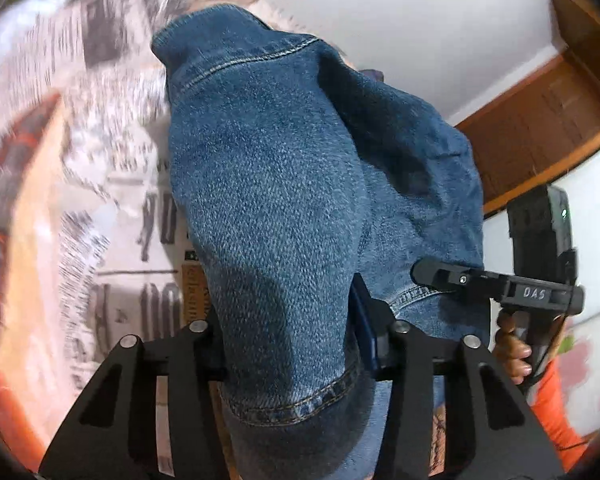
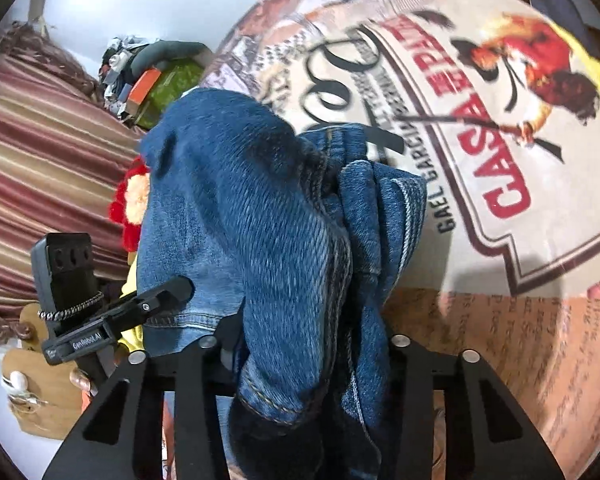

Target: Fold large clothes

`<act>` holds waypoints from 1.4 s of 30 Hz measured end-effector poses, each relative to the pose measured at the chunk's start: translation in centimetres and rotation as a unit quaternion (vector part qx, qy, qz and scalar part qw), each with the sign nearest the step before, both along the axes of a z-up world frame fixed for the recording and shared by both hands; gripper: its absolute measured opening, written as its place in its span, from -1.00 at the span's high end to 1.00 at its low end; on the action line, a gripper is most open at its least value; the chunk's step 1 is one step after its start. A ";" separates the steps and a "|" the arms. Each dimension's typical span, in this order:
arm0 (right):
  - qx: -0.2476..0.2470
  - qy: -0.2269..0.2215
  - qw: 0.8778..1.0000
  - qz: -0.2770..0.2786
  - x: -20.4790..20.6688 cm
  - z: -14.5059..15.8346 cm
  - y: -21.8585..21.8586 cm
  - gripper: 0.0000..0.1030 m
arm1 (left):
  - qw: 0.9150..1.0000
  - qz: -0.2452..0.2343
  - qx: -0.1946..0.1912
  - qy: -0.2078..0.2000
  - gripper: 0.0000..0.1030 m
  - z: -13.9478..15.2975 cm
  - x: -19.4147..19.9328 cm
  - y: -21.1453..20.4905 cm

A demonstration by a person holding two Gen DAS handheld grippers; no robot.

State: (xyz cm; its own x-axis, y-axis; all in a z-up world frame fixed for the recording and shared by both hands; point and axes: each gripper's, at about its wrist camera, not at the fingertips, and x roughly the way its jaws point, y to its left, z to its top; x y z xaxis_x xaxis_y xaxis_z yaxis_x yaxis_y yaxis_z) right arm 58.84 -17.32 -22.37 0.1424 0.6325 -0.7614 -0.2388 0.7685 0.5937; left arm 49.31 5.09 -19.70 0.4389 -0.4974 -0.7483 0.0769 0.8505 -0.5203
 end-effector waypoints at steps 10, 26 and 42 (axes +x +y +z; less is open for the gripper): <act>0.012 -0.069 0.997 0.017 -4.4 8.5 3.3 0.27 | 0.997 0.015 0.019 -0.072 0.12 8.0 -6.0 3.8; 0.024 -0.065 0.994 0.079 -8.6 9.7 14.8 0.27 | 0.994 0.080 0.033 -0.063 0.12 11.2 -13.0 13.7; -0.011 0.062 0.993 0.104 -6.3 -3.9 21.9 0.27 | 0.990 0.124 0.002 0.068 0.05 -2.0 -11.3 19.4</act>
State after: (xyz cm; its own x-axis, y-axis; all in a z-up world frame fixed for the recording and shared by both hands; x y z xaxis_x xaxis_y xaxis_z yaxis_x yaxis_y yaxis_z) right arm 52.53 4.56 -26.30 -0.0849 0.6207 -0.7795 -0.3193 0.7241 0.6113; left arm 37.97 24.50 -21.74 0.4418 -0.3850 -0.8103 -0.2045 0.8362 -0.5088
